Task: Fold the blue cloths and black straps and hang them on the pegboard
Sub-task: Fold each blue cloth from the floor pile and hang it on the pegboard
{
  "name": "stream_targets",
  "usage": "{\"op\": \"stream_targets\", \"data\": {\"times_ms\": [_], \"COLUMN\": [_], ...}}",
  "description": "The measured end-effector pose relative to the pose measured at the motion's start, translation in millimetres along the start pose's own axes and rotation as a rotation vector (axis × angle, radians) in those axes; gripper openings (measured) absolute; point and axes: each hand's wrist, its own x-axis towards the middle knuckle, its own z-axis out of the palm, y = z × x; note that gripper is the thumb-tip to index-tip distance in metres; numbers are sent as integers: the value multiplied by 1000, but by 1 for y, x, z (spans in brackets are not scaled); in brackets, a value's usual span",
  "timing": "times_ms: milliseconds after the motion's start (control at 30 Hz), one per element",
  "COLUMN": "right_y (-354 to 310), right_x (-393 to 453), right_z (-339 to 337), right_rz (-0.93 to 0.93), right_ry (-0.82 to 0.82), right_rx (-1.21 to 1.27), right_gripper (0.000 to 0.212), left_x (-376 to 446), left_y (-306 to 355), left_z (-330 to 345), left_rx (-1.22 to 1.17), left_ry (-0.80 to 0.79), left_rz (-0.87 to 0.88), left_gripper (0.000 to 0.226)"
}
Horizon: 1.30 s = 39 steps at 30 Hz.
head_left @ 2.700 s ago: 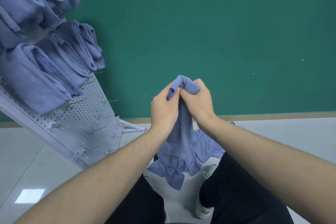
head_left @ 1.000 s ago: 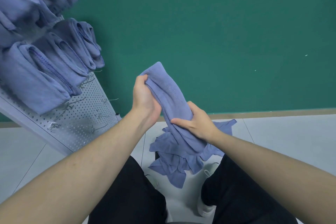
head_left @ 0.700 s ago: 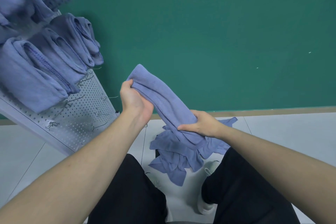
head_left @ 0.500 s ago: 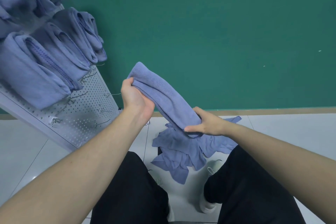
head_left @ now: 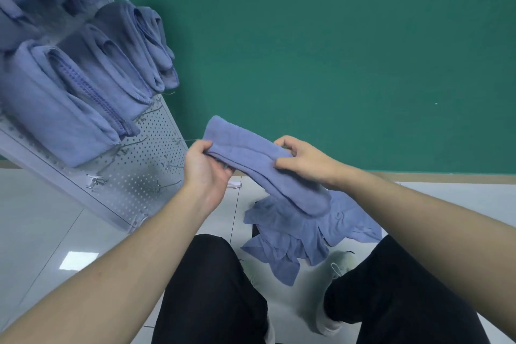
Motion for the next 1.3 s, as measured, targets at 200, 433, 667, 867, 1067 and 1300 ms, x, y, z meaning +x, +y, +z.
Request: {"op": "stream_targets", "data": {"times_ms": [200,433,667,867,1067,1300], "right_y": [-7,-23,-32,-23,-20,-41], "right_x": [30,74,114,158,214,283], "right_z": [-6,-3,2,3,6,25], "right_rz": [-67,-164,-232,-168,-111,-316], "right_ry": [-54,-255,-382,-389,-308,-91], "right_rx": [-24,-95,-124,-167,-177,104], "right_gripper": [18,27,31,27,8,24], "left_x": [10,36,75,99,128,184], "left_y": [-3,12,33,40,34,39], "left_z": [-55,-44,-29,-43,-53,-56], "left_rx": [457,1203,1482,1268,960,782], "left_ry": [203,-193,-363,-232,31,125], "left_rz": [147,507,198,265,247,485], "left_gripper": [10,51,39,17,10,28]}}
